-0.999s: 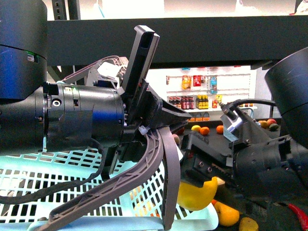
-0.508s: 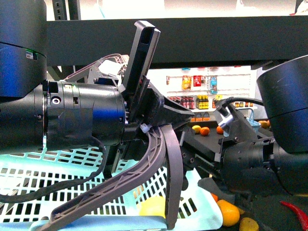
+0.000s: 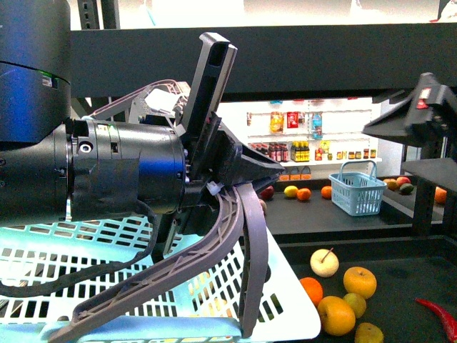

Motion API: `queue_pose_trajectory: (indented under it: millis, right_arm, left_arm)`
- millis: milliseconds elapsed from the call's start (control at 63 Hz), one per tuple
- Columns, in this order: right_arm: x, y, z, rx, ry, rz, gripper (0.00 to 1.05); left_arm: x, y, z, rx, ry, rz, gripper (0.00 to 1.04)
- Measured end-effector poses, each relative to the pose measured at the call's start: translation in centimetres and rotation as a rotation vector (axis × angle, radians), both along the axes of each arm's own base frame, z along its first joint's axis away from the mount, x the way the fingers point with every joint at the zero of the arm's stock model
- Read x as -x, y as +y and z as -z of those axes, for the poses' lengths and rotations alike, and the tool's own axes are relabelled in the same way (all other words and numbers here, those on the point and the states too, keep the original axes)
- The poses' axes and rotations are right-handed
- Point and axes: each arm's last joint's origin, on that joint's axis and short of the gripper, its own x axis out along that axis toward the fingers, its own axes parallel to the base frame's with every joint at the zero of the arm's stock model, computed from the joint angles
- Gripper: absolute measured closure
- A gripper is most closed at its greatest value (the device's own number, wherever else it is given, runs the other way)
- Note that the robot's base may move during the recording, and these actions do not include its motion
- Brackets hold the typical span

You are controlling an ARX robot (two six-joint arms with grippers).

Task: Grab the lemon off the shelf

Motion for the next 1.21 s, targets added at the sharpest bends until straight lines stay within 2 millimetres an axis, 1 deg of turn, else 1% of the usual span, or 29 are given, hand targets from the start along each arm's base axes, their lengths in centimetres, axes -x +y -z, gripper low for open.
queue_pose_trajectory:
  millis: [48, 95, 143, 190, 238, 270, 317, 365, 412, 460, 555, 650, 714, 793, 936, 1206]
  right_arm:
    - [-0.6, -1.1, 1.0, 0.032, -0.001, -0.006, 0.07]
    - [-1.2, -1.8, 2.1, 0.064, 0.01, -0.016, 0.07]
    - [-2.0, -2.3, 3.7, 0.108, 0.031, -0.03, 0.07]
    - [-2.7, -2.5, 5.2, 0.146, 0.052, -0.044, 0.07]
    - [-3.5, -2.5, 7.3, 0.196, 0.081, -0.075, 0.07]
    - [-3.8, -2.5, 8.2, 0.21, 0.098, -0.086, 0.07]
    - [-4.5, -2.3, 10.4, 0.263, 0.125, -0.116, 0.07]
    - [-5.1, -2.0, 12.1, 0.305, 0.142, -0.141, 0.07]
    - [-5.8, -1.4, 13.9, 0.363, 0.148, -0.177, 0.07]
    - [-6.3, -0.7, 15.3, 0.409, 0.143, -0.212, 0.07]
    - [-7.4, 1.4, 18.1, 0.528, 0.139, -0.31, 0.07]
    - [-8.2, 3.3, 19.9, 0.618, 0.125, -0.395, 0.07]
    - [-8.6, 5.3, 21.8, 0.714, 0.097, -0.512, 0.07]
    - [-8.9, 7.0, 23.9, 0.786, 0.102, -0.638, 0.07]
    - [-10.0, 7.9, 26.0, 0.817, 0.099, -0.694, 0.07]
    - [-12.1, 9.2, 28.1, 0.823, 0.073, -0.713, 0.07]
  left_arm:
    - [0.0, 0.0, 0.0, 0.001, 0.001, 0.002, 0.98]
    - [0.0, 0.0, 0.0, 0.001, 0.001, 0.005, 0.98]
    - [0.0, 0.0, 0.0, 0.001, 0.002, 0.009, 0.98]
    - [0.0, 0.0, 0.0, 0.001, 0.002, 0.008, 0.98]
    - [0.0, 0.0, 0.0, 0.001, 0.001, 0.007, 0.98]
    - [0.0, 0.0, 0.0, 0.001, 0.002, 0.007, 0.98]
    - [0.0, 0.0, 0.0, 0.001, 0.002, 0.004, 0.98]
    - [0.0, 0.0, 0.0, 0.001, 0.002, 0.002, 0.98]
    - [0.0, 0.0, 0.0, 0.001, 0.001, 0.0, 0.98]
    - [0.0, 0.0, 0.0, 0.0, 0.001, 0.0, 0.98]
    - [0.0, 0.0, 0.0, 0.001, 0.002, 0.003, 0.98]
    - [0.0, 0.0, 0.0, 0.002, 0.002, 0.007, 0.98]
    - [0.0, 0.0, 0.0, 0.002, 0.003, 0.006, 0.98]
    - [0.0, 0.0, 0.0, 0.001, 0.002, 0.002, 0.98]
    - [0.0, 0.0, 0.0, 0.002, 0.002, 0.003, 0.98]
    - [0.0, 0.0, 0.0, 0.002, 0.002, 0.004, 0.98]
